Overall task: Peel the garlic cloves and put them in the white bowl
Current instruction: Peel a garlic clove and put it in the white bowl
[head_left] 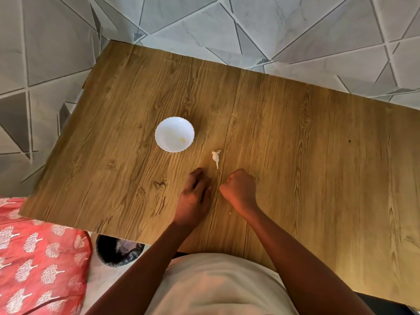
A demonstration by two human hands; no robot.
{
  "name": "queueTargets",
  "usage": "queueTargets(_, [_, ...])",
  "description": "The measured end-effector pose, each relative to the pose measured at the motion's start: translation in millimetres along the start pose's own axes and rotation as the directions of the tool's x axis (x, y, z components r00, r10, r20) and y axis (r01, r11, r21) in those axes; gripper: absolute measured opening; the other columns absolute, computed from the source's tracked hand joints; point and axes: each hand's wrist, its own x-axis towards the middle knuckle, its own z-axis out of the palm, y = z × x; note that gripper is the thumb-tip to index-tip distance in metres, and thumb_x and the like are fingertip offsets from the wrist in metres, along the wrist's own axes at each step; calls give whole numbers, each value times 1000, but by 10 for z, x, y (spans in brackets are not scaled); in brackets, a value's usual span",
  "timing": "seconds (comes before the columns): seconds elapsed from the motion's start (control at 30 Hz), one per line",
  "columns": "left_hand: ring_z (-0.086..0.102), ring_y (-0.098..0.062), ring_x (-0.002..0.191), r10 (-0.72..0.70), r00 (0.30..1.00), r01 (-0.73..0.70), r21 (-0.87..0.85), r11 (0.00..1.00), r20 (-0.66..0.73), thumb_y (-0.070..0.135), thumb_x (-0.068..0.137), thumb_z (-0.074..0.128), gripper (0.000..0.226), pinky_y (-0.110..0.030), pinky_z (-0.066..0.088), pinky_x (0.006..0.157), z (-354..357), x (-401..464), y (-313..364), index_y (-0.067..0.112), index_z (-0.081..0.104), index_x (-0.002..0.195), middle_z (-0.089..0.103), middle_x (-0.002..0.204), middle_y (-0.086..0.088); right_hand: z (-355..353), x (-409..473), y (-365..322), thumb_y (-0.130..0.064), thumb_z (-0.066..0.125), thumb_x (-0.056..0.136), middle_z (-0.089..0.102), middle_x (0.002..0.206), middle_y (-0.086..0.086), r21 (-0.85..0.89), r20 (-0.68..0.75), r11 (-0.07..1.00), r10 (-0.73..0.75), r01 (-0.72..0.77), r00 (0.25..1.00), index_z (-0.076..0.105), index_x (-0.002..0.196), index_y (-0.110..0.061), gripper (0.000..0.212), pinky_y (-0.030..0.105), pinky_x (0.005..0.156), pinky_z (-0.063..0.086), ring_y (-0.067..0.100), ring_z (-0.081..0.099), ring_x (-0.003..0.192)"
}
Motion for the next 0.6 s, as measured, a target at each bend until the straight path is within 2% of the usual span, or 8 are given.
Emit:
queueTargets(0.1, [57,-23,128,4,1000,-4,-1,1000,-19,9,97,65,23,-26,54,96,0,3,3,0,68,118,48,146,-14,-35,-51,-98,-20,72,82,52,74,-5,-35,23,999,15,-14,1000,50,88,-16,23,25,56,41,11,53,68])
queueTargets(0.23, [55,-23,130,18,1000,-18,5,1000,-25,10,97,65,24,-21,47,102,-1,3,-9,0,69,119,48,146,-15,-47,-86,-178,-26,74,84,44,77,-4,-84,40,996,-5,8,999,46,91,-18,30,31,69,48,17,55,82])
queueTargets(0.33, [55,-21,131,10,999,-10,-2,1000,-34,11,98,65,23,-19,45,103,-4,10,-16,1,70,118,49,146,-14,-60,-78,-172,-25,73,85,44,76,-5,-62,27,998,-10,11,1000,51,95,-16,26,29,68,42,16,52,81])
queueTargets(0.43, [54,-19,130,28,999,-29,-29,999,-46,9,96,67,23,-20,48,103,-14,6,-21,1,70,118,50,144,-13,-71,-80,-117,-19,74,84,51,75,-4,-37,31,999,-39,40,999,52,82,-14,22,25,61,41,16,57,74])
queueTargets(0.5, [57,-15,126,22,998,-27,-84,996,-57,2,91,70,27,-22,53,98,-28,24,-20,3,71,118,55,139,-11,-52,-59,14,-11,75,86,64,74,-1,117,101,991,-80,68,992,64,79,-12,13,21,53,47,16,67,68])
queueTargets(0.6, [62,-12,114,-41,998,33,-181,983,-42,0,86,76,36,-33,57,90,-69,64,20,10,73,120,67,124,-1,-91,-58,233,-11,78,87,73,76,3,432,169,900,-144,58,975,73,86,-15,6,22,57,55,10,70,60])
